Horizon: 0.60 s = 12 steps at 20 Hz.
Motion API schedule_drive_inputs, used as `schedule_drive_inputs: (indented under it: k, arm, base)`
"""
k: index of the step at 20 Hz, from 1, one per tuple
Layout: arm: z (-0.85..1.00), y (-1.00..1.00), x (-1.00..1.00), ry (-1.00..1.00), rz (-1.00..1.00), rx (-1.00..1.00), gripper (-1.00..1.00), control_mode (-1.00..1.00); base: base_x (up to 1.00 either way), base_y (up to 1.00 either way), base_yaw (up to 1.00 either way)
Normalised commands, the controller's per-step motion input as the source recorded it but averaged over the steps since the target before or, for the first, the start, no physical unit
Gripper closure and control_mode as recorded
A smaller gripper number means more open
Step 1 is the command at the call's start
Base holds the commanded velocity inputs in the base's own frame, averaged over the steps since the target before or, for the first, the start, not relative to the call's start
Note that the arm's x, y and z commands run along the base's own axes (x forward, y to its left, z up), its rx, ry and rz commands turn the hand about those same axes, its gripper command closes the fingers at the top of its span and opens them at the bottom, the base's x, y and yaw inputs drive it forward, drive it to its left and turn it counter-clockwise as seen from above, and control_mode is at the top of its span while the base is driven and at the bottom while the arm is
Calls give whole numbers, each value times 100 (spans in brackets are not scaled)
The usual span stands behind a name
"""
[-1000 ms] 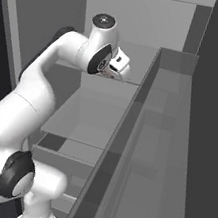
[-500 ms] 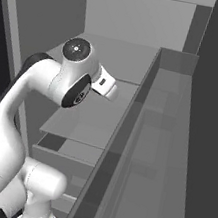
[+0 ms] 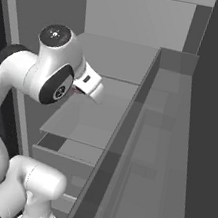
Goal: Pick up both tangerines from the fridge and place them inside the tupperware on the counter.
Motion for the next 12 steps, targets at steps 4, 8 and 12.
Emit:
schedule_drive_inputs:
  k: [4, 8, 12]
  arm:
    - [7, 14, -62, 2, 0, 0, 100, -100]
    - [0, 11, -33, 0, 0, 0, 100, 100]
    - [0, 0, 0, 0, 0, 0, 100, 100]
  base:
    - [0, 0, 0]
    - [-40, 19, 9]
    - [-83, 72, 37]
